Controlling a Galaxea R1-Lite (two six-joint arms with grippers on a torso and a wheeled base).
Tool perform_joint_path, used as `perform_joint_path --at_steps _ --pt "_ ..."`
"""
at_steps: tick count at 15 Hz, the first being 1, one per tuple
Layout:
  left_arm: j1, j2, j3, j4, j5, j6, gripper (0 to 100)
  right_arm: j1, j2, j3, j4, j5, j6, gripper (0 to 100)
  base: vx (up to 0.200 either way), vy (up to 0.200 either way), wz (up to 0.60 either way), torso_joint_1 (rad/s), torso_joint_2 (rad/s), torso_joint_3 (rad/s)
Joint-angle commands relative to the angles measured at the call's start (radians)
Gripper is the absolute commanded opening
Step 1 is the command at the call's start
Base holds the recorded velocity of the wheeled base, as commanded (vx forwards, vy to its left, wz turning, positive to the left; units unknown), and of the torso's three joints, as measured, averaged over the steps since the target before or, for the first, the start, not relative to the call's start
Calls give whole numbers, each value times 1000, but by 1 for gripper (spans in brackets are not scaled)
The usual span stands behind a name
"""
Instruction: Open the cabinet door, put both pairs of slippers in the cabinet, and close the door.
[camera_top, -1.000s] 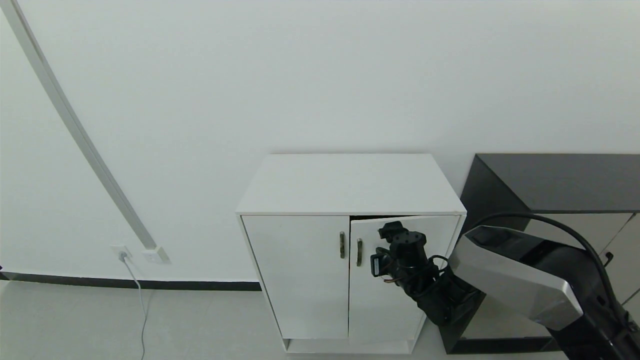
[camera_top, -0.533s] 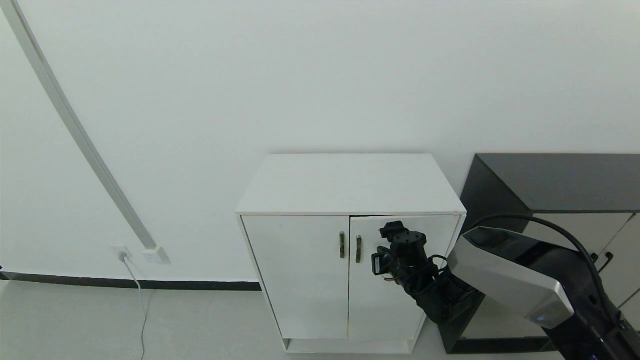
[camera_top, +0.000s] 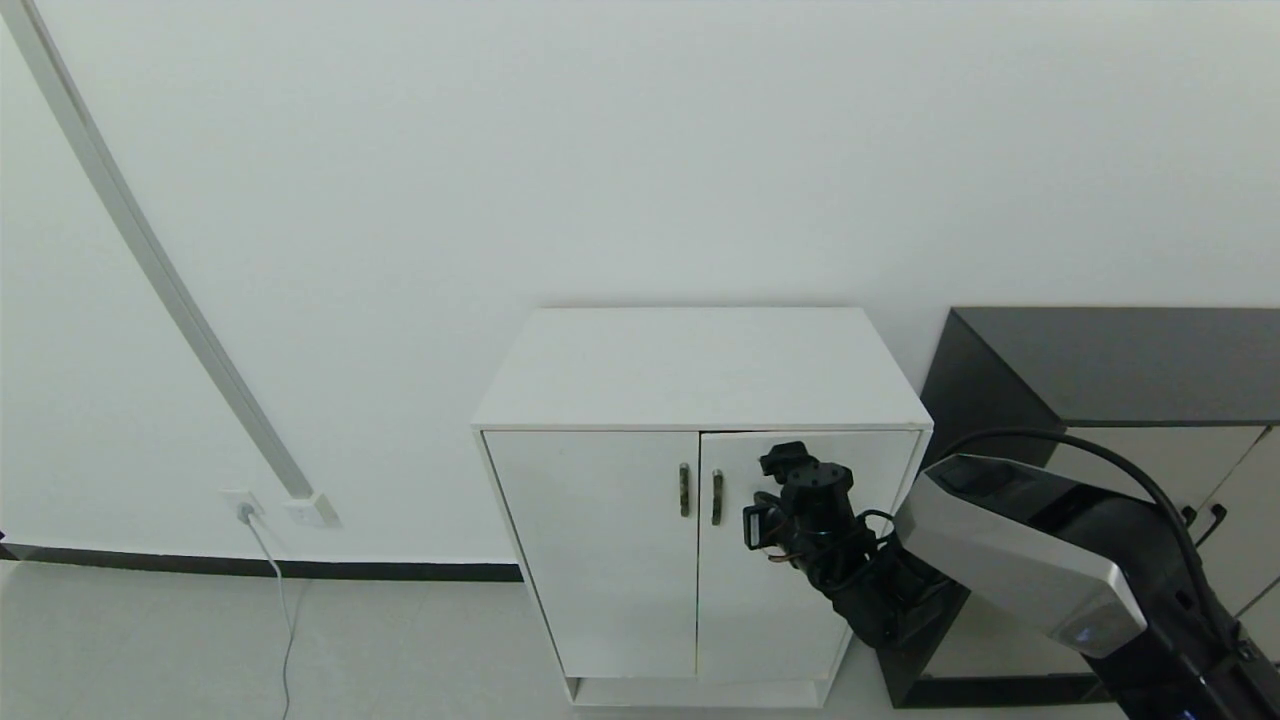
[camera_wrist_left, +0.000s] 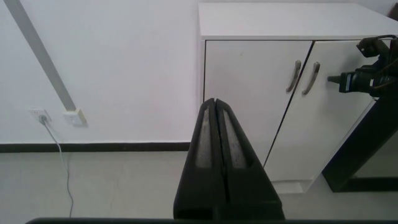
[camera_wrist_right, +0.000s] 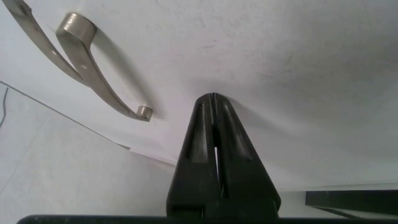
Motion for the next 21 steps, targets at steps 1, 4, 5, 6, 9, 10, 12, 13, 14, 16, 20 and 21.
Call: perform_joint_path --at_steps 1,4,5,6,9,10,12,13,14,16,20,21 --pt "0 1 0 1 0 0 0 -1 0 -2 0 0 0 0 0 0 0 0 0 0" --pt "0 1 0 -1 0 0 0 -2 0 -3 -10 0 0 0 0 0 0 0 0 0" --pt "0 1 0 1 0 0 0 -2 2 -5 -10 0 0 0 0 0 0 0 0 0" --pt "0 1 0 -1 0 0 0 -4 3 -6 -10 0 -2 0 0 0 0 0 0 0" --pt "0 1 0 1 0 0 0 -10 18 -25 -11 0 0 0 0 0 0 0 0 0" --pt "0 1 0 1 0 0 0 -10 20 -25 -11 0 0 0 0 0 0 0 0 0" --pt "0 1 0 -1 0 0 0 -12 21 -26 -10 0 -2 0 0 0 0 0 0 0" --pt "0 1 0 1 0 0 0 -15 23 -26 -10 0 -2 0 0 0 0 0 0 0" --pt "0 1 0 -1 0 0 0 -18 28 -31 -10 0 -2 0 0 0 0 0 0 0" --pt "0 1 0 1 -1 0 0 -19 32 -35 -10 0 -2 0 0 0 0 0 0 0" --pt "0 1 0 1 -1 0 0 -21 34 -40 -10 0 -3 0 0 0 0 0 0 0" --pt "0 1 0 1 -1 0 0 -22 35 -48 -10 0 -8 0 0 0 0 0 0 0"
